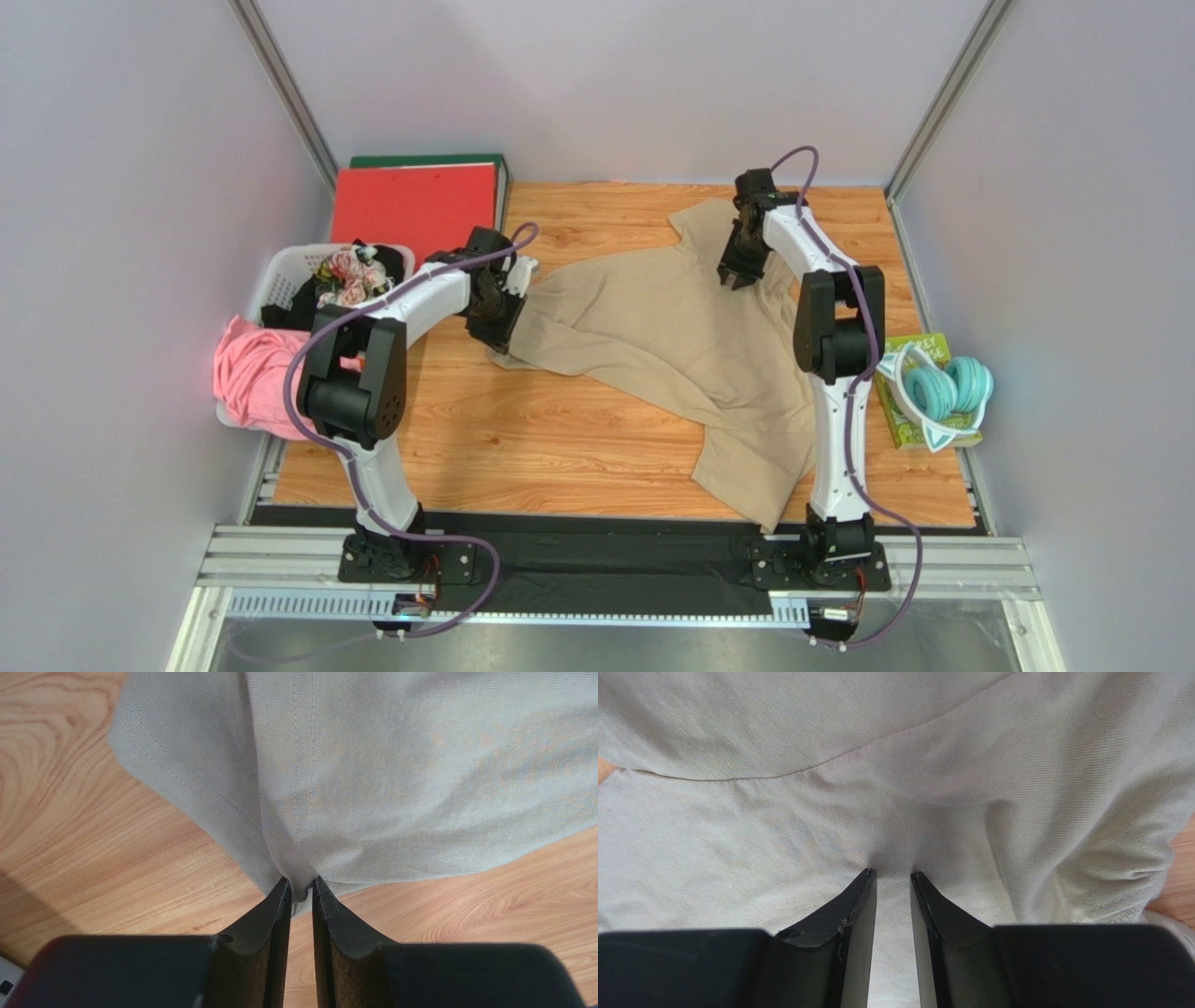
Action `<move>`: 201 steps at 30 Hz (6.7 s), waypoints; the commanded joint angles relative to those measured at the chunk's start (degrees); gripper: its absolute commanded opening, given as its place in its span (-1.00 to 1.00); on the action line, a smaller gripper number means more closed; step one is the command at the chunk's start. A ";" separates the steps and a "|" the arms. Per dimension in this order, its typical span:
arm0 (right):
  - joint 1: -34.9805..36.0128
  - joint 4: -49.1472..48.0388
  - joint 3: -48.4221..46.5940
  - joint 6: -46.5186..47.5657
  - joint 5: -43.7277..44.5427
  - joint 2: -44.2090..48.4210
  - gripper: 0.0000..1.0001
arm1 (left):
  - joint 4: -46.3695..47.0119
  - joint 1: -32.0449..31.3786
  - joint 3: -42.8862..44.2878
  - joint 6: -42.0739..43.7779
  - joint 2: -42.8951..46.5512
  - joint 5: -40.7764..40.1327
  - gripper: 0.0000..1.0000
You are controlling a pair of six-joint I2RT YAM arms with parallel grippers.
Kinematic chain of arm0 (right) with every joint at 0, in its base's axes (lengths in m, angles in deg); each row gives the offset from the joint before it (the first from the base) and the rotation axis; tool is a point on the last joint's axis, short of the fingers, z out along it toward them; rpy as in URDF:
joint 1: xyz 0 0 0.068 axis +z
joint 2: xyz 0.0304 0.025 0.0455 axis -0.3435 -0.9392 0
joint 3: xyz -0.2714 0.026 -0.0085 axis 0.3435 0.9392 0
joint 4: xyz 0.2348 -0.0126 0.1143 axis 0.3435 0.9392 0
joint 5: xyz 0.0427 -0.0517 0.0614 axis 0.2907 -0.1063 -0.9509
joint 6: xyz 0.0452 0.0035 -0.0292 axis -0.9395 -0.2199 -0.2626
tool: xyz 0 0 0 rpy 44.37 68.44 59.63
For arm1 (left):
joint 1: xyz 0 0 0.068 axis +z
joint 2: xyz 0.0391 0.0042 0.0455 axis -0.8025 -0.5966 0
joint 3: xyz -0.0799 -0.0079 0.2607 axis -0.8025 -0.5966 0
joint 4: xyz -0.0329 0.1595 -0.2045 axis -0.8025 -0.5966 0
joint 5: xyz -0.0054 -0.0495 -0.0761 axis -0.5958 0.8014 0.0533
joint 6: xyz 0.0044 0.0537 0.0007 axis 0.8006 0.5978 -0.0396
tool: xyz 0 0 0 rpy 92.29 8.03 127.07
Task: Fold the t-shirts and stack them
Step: Flatten the tshirt out
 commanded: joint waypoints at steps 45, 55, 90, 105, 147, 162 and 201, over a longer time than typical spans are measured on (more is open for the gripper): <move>-0.32 -1.45 1.20 -0.16 0.08 2.87 -0.42 | -40.16 0.23 3.63 17.70 19.90 21.29 -1.00; -0.41 -1.01 1.20 -1.04 0.35 4.63 -0.42 | -57.15 0.14 1.69 35.74 22.98 27.73 -0.62; -0.41 -1.45 -3.98 -1.74 -2.64 -0.11 -0.40 | -26.21 2.34 43.44 5.33 -27.73 6.83 -0.38; -1.82 0.48 -9.43 -2.18 -3.52 -4.42 -0.39 | -33.86 6.47 59.70 1.90 -39.86 2.42 -0.27; 29.18 10.76 60.15 -24.20 16.87 74.40 0.20 | -9.34 7.18 -19.37 12.97 45.04 4.61 -0.11; 55.90 27.81 76.95 -59.65 16.52 81.18 0.23 | -5.03 7.00 -24.14 16.57 39.95 4.62 -0.14; 60.32 24.30 81.70 -61.51 14.59 75.47 0.23 | -9.77 -0.47 -31.27 21.94 33.25 1.45 -0.06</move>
